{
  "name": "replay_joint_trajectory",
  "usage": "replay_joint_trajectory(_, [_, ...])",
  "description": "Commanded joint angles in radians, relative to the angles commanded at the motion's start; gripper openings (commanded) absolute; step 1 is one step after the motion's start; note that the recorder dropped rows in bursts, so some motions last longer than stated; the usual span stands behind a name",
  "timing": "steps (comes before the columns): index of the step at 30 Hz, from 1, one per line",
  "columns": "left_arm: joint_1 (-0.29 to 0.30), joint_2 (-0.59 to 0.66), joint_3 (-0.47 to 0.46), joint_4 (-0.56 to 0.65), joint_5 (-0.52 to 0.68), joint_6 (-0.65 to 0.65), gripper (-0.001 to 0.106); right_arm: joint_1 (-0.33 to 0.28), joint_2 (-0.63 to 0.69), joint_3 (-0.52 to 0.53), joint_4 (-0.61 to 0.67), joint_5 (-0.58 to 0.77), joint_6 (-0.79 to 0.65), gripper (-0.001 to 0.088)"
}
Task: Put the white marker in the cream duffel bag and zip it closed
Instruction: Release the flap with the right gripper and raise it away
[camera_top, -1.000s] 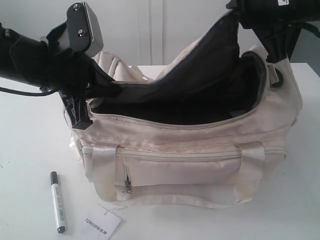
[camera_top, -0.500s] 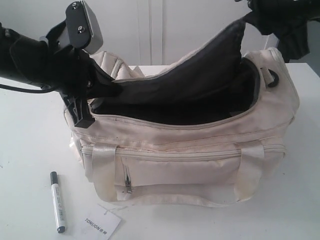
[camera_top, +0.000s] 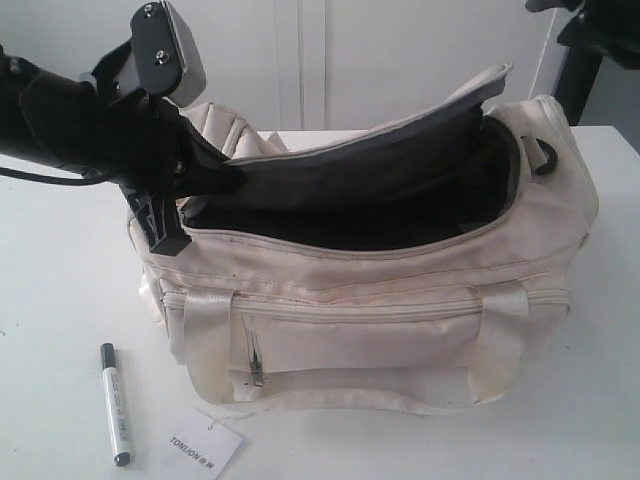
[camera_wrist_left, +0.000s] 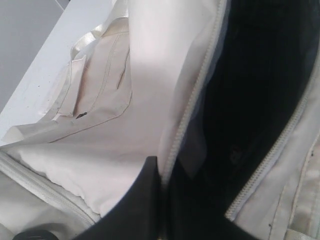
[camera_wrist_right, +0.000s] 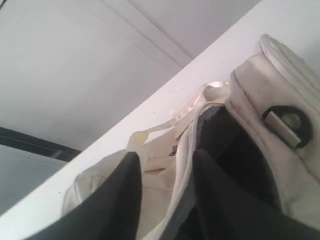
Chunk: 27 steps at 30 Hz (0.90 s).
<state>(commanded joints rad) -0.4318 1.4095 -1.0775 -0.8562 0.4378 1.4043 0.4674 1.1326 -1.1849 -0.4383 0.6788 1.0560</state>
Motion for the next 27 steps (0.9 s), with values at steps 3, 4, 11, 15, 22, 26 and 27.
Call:
replay_joint_trajectory(3, [0.0, 0.0, 0.0, 0.0, 0.0, 0.0, 0.0, 0.0, 0.0, 0.0, 0.0, 0.004, -0.143, 0.0269])
replay_joint_trajectory(4, [0.0, 0.0, 0.0, 0.0, 0.0, 0.0, 0.0, 0.0, 0.0, 0.0, 0.0, 0.004, -0.184, 0.0237])
replay_joint_trajectory(11, [0.0, 0.0, 0.0, 0.0, 0.0, 0.0, 0.0, 0.0, 0.0, 0.002, 0.031, 0.015, -0.522, 0.0])
replay_joint_trajectory(15, [0.0, 0.0, 0.0, 0.0, 0.0, 0.0, 0.0, 0.002, 0.0, 0.02, 0.055, 0.015, -0.699, 0.0])
replay_joint_trajectory(22, [0.0, 0.0, 0.0, 0.0, 0.0, 0.0, 0.0, 0.002, 0.0, 0.102, 0.068, -0.144, -0.695, 0.0])
replay_joint_trajectory(26, [0.0, 0.0, 0.0, 0.0, -0.003, 0.002, 0.0, 0.002, -0.002, 0.115, 0.068, -0.183, -0.686, 0.0])
replay_joint_trajectory(27, [0.0, 0.0, 0.0, 0.0, -0.005, 0.004, 0.0, 0.002, -0.004, 0.115, 0.068, -0.191, -0.686, 0.0])
